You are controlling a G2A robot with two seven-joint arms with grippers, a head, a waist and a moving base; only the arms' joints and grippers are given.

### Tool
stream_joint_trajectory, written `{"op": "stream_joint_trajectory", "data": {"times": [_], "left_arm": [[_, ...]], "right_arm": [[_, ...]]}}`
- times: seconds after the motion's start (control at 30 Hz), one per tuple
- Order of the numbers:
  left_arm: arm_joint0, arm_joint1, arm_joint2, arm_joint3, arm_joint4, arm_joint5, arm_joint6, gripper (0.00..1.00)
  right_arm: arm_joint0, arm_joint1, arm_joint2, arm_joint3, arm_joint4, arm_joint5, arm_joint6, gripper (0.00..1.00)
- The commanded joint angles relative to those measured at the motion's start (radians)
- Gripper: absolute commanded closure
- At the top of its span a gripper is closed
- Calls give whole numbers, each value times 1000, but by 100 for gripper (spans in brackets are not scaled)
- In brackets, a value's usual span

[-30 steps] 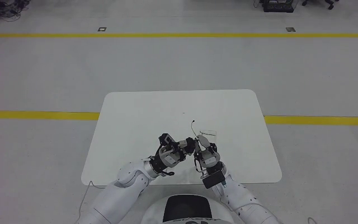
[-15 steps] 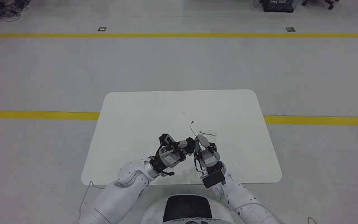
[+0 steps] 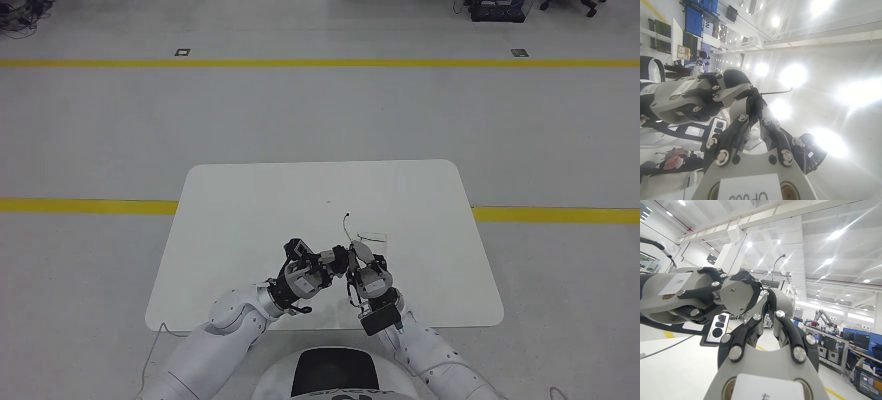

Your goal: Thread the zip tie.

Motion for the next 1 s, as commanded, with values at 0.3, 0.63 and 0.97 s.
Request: {"op": "stream_joint_trajectory", "data": {"times": [0.3,0.63,0.97], "left_arm": [[-2,-1,-2,4,-7,-1,-2,100],[1,5,-32,21,27,-36,8,100],[22,5,-29,-13,14,-39,16,100]], "right_arm": [[-14,3,14,2,0,-14,-16,94],[-74,57,85,-101,0,-211,-9,55],[-129,89,152,-211,19,-376,80,0]]}}
